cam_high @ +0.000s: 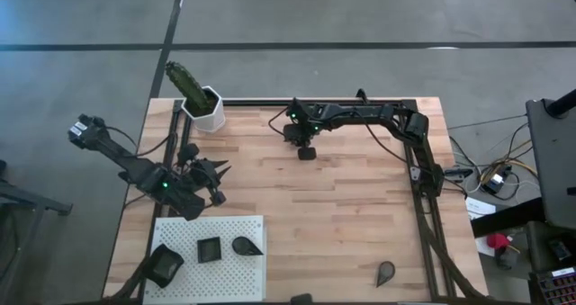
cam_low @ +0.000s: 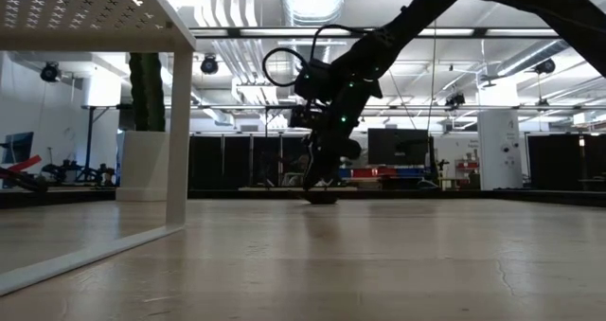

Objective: Pick & Place Mini shaped plates
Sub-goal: Stack the drop shaped plate on top of the other drop shaped plate on the shelf

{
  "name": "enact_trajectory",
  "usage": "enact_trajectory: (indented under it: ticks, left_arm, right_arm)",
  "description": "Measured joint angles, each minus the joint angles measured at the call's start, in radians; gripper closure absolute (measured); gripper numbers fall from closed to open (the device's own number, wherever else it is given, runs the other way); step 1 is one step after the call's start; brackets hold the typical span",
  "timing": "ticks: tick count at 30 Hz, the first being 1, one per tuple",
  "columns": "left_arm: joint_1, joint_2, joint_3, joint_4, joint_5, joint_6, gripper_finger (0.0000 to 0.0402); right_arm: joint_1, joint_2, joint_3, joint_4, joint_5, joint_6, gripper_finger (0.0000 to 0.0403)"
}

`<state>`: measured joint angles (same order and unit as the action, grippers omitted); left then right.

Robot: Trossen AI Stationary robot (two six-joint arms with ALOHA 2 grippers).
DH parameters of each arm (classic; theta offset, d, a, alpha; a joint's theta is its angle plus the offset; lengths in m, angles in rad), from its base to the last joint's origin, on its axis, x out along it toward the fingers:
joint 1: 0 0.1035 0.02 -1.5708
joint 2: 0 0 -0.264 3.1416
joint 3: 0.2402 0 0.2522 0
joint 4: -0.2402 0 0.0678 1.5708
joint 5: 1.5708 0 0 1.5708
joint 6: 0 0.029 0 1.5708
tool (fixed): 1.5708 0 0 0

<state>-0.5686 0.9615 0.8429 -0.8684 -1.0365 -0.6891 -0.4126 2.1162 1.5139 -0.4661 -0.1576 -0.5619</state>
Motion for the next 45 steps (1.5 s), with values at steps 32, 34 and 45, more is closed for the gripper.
enact_trajectory:
  ticks: [32, 34, 45]
  left_arm:
    - [0.0, 0.0, 0.0, 0.0, 0.001, 0.0, 0.0323]
    - [0.0, 0.0, 0.0, 0.0, 0.001, 0.0, 0.0323]
    - [0.0, -0.003, 0.0, 0.0, 0.001, -0.034, 0.0323]
  right_arm:
    - [0.041, 0.002, -0.062, 0.045, 0.064, -0.118, 0.0394]
    - [0.066, 0.002, -0.062, 0.045, 0.064, -0.167, 0.0394]
    - [0.216, 0.0, -0.062, -0.012, 0.062, -0.42, 0.0394]
